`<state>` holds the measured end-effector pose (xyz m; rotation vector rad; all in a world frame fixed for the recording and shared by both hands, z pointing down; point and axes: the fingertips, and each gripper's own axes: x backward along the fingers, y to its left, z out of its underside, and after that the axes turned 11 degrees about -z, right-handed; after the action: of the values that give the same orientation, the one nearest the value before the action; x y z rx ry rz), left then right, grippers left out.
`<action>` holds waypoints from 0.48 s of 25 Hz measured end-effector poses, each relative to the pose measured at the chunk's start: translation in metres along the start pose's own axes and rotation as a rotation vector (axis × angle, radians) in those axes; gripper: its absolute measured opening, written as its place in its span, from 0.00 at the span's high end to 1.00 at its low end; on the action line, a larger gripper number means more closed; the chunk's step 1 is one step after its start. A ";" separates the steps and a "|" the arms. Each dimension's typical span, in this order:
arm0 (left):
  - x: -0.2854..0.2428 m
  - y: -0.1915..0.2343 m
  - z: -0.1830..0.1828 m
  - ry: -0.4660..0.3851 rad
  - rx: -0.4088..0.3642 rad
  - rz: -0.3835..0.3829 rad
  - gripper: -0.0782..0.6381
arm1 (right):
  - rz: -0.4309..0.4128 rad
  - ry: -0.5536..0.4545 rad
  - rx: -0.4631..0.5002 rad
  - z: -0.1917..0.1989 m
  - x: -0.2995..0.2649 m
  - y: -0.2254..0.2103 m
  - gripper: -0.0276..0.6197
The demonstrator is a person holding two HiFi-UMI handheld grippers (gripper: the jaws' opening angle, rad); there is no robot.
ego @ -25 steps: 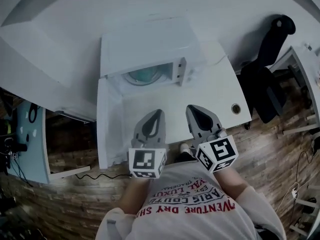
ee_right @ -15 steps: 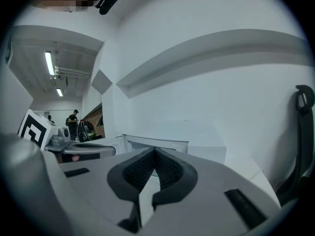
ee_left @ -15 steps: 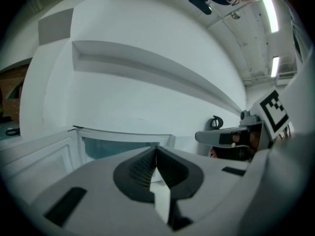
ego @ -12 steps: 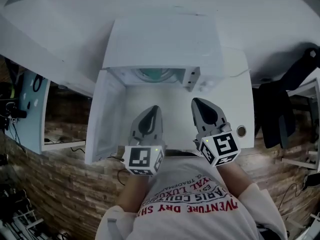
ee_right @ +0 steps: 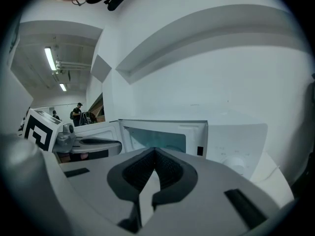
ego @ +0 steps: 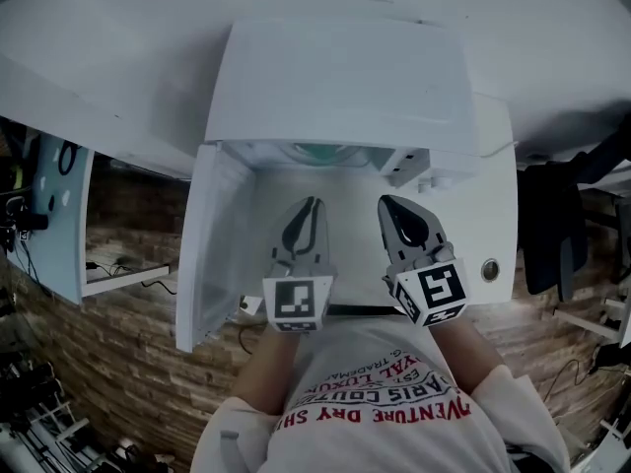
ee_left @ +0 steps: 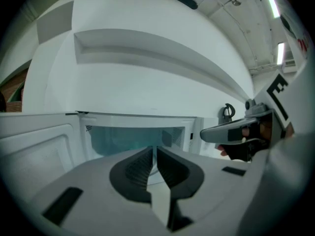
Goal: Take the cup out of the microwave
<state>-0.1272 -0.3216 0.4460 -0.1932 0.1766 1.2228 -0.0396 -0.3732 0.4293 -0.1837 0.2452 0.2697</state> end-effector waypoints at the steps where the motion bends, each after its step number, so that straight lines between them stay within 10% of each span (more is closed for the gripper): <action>1: -0.005 0.003 0.003 0.001 -0.002 -0.014 0.88 | -0.001 0.014 0.000 0.004 -0.005 -0.001 0.95; 12: -0.090 0.007 0.057 0.104 -0.014 0.027 0.48 | 0.007 0.095 -0.035 0.043 -0.046 -0.031 0.95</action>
<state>-0.1624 -0.3881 0.5220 -0.2679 0.2614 1.2416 -0.0643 -0.4045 0.4872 -0.2310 0.3352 0.2727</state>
